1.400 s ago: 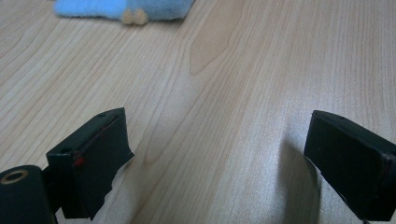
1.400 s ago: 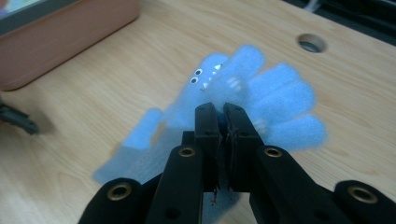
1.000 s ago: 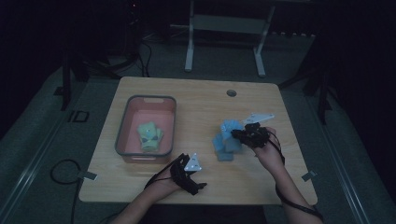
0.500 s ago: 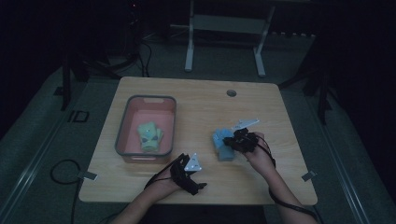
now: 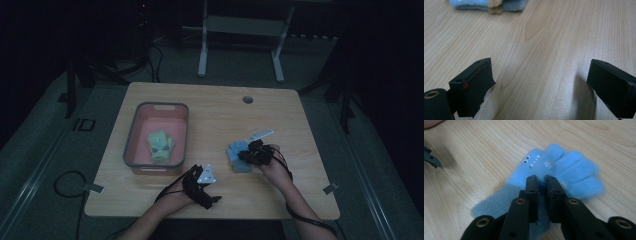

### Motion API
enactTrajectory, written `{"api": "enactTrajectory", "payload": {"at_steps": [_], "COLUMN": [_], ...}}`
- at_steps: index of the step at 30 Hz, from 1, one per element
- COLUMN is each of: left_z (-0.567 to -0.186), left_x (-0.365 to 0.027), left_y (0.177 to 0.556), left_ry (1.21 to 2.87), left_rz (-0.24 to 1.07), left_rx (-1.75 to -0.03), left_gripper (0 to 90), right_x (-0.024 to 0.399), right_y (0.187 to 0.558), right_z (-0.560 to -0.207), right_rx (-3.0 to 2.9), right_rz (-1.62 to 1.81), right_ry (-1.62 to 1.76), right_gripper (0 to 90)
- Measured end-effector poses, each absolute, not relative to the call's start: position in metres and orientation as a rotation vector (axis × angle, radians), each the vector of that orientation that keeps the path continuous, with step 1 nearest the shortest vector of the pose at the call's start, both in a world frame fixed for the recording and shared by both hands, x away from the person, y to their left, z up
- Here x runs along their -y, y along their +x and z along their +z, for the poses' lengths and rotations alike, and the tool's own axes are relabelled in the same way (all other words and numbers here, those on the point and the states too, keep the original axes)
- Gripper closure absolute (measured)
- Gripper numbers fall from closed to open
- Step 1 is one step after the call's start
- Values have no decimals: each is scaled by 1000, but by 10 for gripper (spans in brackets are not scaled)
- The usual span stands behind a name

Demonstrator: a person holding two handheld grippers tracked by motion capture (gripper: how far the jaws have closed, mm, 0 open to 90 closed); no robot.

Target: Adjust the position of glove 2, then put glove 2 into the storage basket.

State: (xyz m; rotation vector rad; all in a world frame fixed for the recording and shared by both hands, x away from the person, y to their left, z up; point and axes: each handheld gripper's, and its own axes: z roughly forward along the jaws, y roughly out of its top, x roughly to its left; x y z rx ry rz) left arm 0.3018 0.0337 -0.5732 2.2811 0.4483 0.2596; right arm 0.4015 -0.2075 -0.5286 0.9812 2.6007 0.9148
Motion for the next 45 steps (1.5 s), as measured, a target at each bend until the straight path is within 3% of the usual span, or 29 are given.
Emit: {"api": "enactTrajectory", "payload": {"at_steps": [4, 5, 6, 14, 23, 33, 36, 38, 39, 41, 45], "left_z": [-572, -569, -569, -559, -539, -533, -532, -532, -532, -532, -534], "left_x": [-34, -32, -32, -26, -14, 5, 11, 15, 17, 22, 35], "left_y": [301, 300, 300, 295, 294, 312, 318, 322, 325, 330, 337], "left_ry": [2268, 2255, 2255, 2245, 2209, 2264, 2283, 2279, 2280, 2288, 2303], "left_rz": [268, 267, 267, 307, 241, 303, 317, 331, 337, 345, 383], "left_rx": [-433, -432, -432, -436, -464, -348, -317, -291, -285, -268, -223], "left_gripper": [71, 71, 71, 76, 73, 75, 81, 114, 130, 148, 209], "right_x": [209, 213, 215, 234, 257, 268, 269, 270, 271, 271, 265], "right_y": [399, 397, 396, 389, 387, 383, 384, 387, 389, 394, 404], "right_z": [-524, -519, -518, -511, -505, -500, -501, -500, -499, -497, -497], "right_rx": [-2587, -2573, -2564, -2518, -2464, -2463, -2475, -2469, -2467, -2460, -2464], "right_rz": [929, 962, 981, 1083, 1081, 1178, 1165, 1156, 1162, 1159, 1158], "right_ry": [974, 977, 981, 981, 965, 1036, 1005, 1031, 1039, 1035, 1046], "right_gripper": [716, 565, 498, 136, 153, 133, 225, 364, 372, 471, 491]}}
